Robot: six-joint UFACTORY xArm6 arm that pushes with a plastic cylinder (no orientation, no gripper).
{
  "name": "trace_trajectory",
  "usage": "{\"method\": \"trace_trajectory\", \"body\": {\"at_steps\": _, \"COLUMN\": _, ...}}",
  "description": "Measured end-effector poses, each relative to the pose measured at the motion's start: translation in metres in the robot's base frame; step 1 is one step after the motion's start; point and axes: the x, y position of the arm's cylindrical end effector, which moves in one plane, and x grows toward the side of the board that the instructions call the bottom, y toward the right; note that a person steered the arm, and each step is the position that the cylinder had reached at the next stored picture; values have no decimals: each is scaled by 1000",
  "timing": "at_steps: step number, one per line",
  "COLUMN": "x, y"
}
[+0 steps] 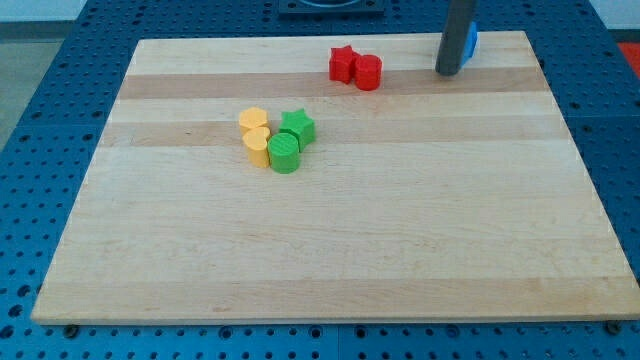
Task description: Move your arm towards green circle
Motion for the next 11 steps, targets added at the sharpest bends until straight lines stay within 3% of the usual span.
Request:
{"method": "trace_trajectory", "body": {"at_steps": 2, "x": 87, "y": -8}}
{"method": "trace_trajectory", "body": {"at_steps": 6, "x": 196, "y": -180}}
{"method": "trace_trajectory", "body": {"at_steps": 8, "x": 197, "y": -253}}
{"method": "trace_trajectory", "body": {"at_steps": 11, "x": 145, "y": -252}}
